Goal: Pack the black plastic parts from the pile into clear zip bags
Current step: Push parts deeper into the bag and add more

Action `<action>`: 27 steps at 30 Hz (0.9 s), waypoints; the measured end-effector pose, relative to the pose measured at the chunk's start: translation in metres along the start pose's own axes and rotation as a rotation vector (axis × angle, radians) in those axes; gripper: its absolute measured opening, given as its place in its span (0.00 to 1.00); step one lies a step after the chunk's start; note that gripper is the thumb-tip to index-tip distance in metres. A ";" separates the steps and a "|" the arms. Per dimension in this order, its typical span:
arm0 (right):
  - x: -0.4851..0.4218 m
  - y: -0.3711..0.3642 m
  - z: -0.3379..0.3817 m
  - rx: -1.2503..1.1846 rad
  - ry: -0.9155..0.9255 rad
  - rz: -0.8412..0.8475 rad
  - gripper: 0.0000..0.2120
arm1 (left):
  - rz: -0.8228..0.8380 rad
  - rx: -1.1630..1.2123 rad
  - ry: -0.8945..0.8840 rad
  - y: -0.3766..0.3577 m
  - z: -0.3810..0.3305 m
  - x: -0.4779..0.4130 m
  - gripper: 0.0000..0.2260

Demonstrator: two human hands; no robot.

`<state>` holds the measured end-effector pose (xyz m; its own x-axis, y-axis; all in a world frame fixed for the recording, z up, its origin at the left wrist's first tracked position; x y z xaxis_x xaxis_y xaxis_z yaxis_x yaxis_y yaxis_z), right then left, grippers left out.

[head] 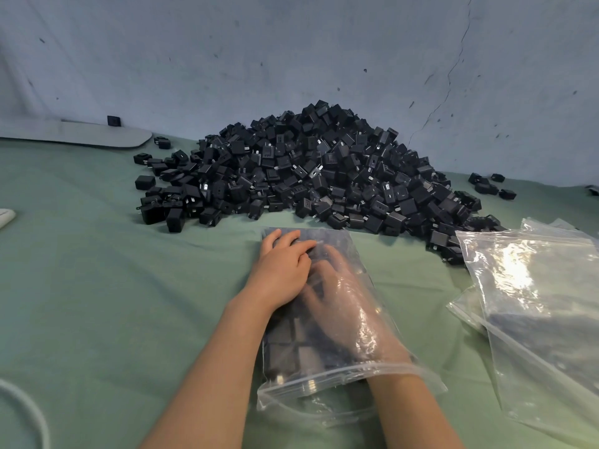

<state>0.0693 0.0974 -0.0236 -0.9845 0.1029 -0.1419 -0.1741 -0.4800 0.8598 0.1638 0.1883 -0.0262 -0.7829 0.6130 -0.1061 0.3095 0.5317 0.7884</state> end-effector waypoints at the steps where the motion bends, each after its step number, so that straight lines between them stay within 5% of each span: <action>1: 0.000 0.000 0.000 0.005 0.001 0.004 0.14 | 0.001 -0.002 0.000 0.000 0.000 0.000 0.18; 27: -0.001 -0.001 0.002 0.024 0.011 0.005 0.13 | -0.048 0.119 0.015 0.008 -0.007 0.008 0.19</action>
<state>0.0702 0.0996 -0.0231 -0.9855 0.0907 -0.1431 -0.1689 -0.4596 0.8719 0.1559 0.1932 -0.0163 -0.8061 0.5768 -0.1322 0.3326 0.6265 0.7049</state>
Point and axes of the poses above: each hand's wrist, its own x-axis away from the middle knuckle, its own y-axis out of the back of the hand, z = x × y, the point moved 1 cm from there along -x, towards the middle knuckle, and after that the axes turned 9 degrees about z, right-handed, at the moved point
